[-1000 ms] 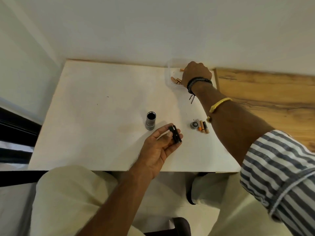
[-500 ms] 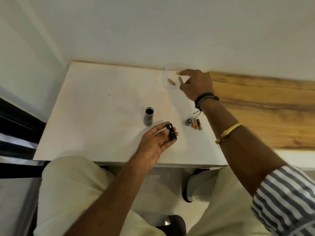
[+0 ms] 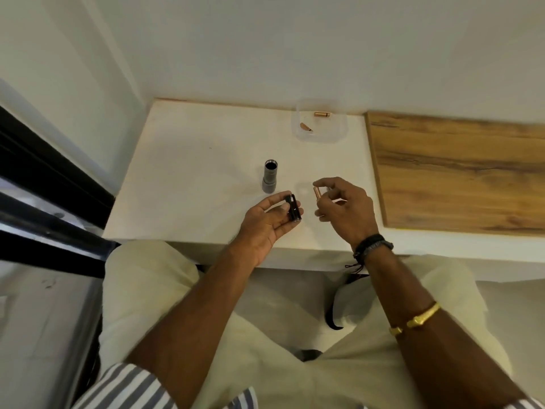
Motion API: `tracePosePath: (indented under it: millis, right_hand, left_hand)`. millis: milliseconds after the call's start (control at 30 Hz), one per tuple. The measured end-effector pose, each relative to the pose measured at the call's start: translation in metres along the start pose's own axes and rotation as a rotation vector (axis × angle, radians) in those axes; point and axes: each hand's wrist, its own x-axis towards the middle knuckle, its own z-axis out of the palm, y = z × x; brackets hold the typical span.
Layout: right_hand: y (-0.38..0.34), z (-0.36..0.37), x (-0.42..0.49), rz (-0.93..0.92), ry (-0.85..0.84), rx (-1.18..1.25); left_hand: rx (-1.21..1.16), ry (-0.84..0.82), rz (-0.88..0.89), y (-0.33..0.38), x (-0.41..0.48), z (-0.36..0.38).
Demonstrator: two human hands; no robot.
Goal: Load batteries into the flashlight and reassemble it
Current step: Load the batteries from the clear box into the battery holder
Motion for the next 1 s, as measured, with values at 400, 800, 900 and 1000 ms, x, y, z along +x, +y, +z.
tracePosePath:
  millis: [400, 800, 900, 1000]
  right_hand:
    - [-0.001, 0.002, -0.027, -0.018, -0.016, 0.245]
    - [-0.003, 0.004, -0.036, -0.234, 0.056, -0.032]
    - [-0.003, 0.004, -0.036, -0.313, 0.003, -0.112]
    - [-0.004, 0.004, -0.035, -0.34, -0.061, -0.155]
  left_hand:
    - [0.064, -0.027, 0.036, -0.004, -0.019, -0.006]
    - [0.063, -0.027, 0.017, -0.006, -0.019, -0.003]
    - [0.074, -0.004, 0.016, -0.006, -0.018, -0.003]
    - [0.076, 0.002, 0.017, -0.006, -0.018, -0.003]
